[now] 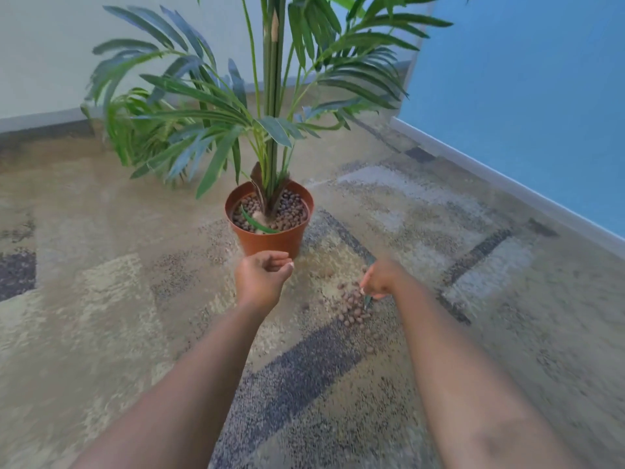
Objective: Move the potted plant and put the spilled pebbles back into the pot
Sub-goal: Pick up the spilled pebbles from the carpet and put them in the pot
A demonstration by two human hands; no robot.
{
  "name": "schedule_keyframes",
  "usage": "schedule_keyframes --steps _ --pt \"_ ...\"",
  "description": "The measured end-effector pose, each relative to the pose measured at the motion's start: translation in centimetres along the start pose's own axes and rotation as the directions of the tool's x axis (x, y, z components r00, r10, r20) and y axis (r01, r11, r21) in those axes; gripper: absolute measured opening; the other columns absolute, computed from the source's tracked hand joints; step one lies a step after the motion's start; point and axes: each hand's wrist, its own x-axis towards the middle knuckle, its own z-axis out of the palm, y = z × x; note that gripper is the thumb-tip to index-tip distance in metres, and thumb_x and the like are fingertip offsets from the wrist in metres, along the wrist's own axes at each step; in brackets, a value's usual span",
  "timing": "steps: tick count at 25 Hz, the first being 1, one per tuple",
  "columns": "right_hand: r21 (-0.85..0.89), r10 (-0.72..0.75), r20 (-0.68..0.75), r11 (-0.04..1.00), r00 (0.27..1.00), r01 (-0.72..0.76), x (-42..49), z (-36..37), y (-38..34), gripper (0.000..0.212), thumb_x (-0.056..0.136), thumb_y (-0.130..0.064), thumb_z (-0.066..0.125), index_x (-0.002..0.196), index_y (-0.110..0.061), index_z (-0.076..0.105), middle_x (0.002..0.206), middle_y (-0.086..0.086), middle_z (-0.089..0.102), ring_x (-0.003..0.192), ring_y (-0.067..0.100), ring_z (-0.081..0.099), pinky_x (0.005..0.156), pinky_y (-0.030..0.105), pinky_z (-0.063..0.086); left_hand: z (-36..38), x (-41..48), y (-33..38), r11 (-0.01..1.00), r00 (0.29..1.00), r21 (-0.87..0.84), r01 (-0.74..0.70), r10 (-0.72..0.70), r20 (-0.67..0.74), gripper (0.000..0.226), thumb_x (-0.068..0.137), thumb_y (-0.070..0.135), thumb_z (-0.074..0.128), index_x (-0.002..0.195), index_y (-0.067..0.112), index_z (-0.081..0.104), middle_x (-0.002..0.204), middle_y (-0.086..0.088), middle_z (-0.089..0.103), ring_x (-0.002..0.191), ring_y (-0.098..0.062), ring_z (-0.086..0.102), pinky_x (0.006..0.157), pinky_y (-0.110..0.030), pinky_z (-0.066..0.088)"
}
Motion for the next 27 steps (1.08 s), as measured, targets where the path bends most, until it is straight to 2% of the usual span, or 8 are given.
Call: schedule_keyframes --steps 4,6,9,12,15,17,22,27 --pt "-0.142 -0.017 -0.069 0.990 0.997 0.007 -1.4 2.1 -0.5 0.029 0.088 -0.035 0.067 0.083 -0.008 0.060 0.079 0.003 0.052 0.070 0.015 0.052 0.071 0.027 0.050 1.1 -0.5 -1.8 0.987 0.993 0.152 -0.052 0.035 0.112 0.015 0.081 0.005 0.075 0.091 0.015 0.073 0.084 0.001 0.073 0.081 -0.015 0.069 0.082 -0.036 0.059" --pt "-0.149 0.006 -0.040 0.989 0.999 -0.012 -1.7 3.4 -0.5 0.035 0.080 -0.032 0.078 0.099 -0.005 0.064 0.079 0.002 0.052 0.080 0.019 0.058 0.079 0.030 0.053 1.2 -0.9 -3.1 0.957 0.985 0.273 -0.101 0.057 0.162 0.018 0.083 0.008 0.073 0.101 0.012 0.073 0.092 -0.001 0.074 0.085 -0.015 0.068 0.086 -0.036 0.057" --pt "-0.082 0.122 0.005 0.989 0.993 -0.121 -2.8 5.1 0.8 0.043 0.074 -0.020 0.084 0.107 0.000 0.065 0.083 0.006 0.060 0.074 0.019 0.064 0.054 0.028 0.051 1.0 -1.3 -5.1 0.869 0.956 0.454 -0.199 0.071 0.283 0.033 0.087 0.016 0.070 0.119 0.012 0.068 0.110 -0.005 0.073 0.095 -0.016 0.067 0.088 -0.032 0.055" --pt "-0.064 0.218 0.052 0.975 0.974 -0.215 -3.2 6.8 2.4 0.036 0.071 -0.021 0.086 0.094 -0.004 0.065 0.086 0.008 0.070 0.079 0.022 0.071 0.067 0.033 0.060 1.3 -0.8 -5.8 0.801 0.925 0.550 -0.237 0.013 0.379 0.044 0.088 0.023 0.069 0.129 0.014 0.060 0.118 -0.007 0.070 0.095 -0.017 0.067 0.084 -0.030 0.055" --pt "0.004 0.238 0.060 0.971 0.969 -0.239 -3.6 7.4 3.3 0.033 0.074 -0.019 0.084 0.073 -0.010 0.052 0.067 0.004 0.064 0.037 0.009 0.061 0.030 0.015 0.042 2.5 0.1 -5.6 0.764 0.905 0.589 -0.263 -0.016 0.425 0.045 0.087 0.026 0.070 0.130 0.017 0.060 0.114 -0.006 0.069 0.083 -0.014 0.064 0.069 -0.022 0.050" --pt "0.055 0.216 0.112 0.973 0.970 -0.224 -3.5 7.6 3.8 0.033 0.074 -0.015 0.083 0.074 -0.009 0.050 0.067 0.004 0.064 0.027 0.005 0.056 0.025 0.014 0.037 3.8 0.6 -5.7 0.739 0.890 0.603 -0.302 -0.008 0.455 0.039 0.089 0.017 0.068 0.127 0.017 0.062 0.109 -0.006 0.069 0.085 -0.016 0.065 0.072 -0.022 0.051" --pt "0.275 0.189 0.120 0.937 0.975 -0.215 -2.4 7.9 4.8 0.017 0.078 -0.002 0.078 0.085 -0.003 0.062 0.081 0.015 0.071 0.064 0.019 0.075 0.066 0.037 0.064 5.6 0.2 -7.7 0.613 0.853 0.682 -0.399 -0.026 0.522 0.021 0.090 0.009 0.063 0.109 0.014 0.071 0.100 -0.005 0.070 0.074 -0.013 0.060 0.070 -0.020 0.053" --pt "0.308 0.152 0.074 0.937 0.986 -0.167 -1.2 6.7 5.4 0.017 0.080 -0.009 0.077 0.091 0.000 0.069 0.087 0.015 0.074 0.080 0.023 0.076 0.078 0.041 0.062 4.8 -1.1 -8.4 0.798 0.914 0.544 -0.259 0.020 0.404 0.019 0.093 0.011 0.060 0.106 0.020 0.070 0.099 0.003 0.070 0.068 -0.007 0.065 0.058 -0.017 0.055"
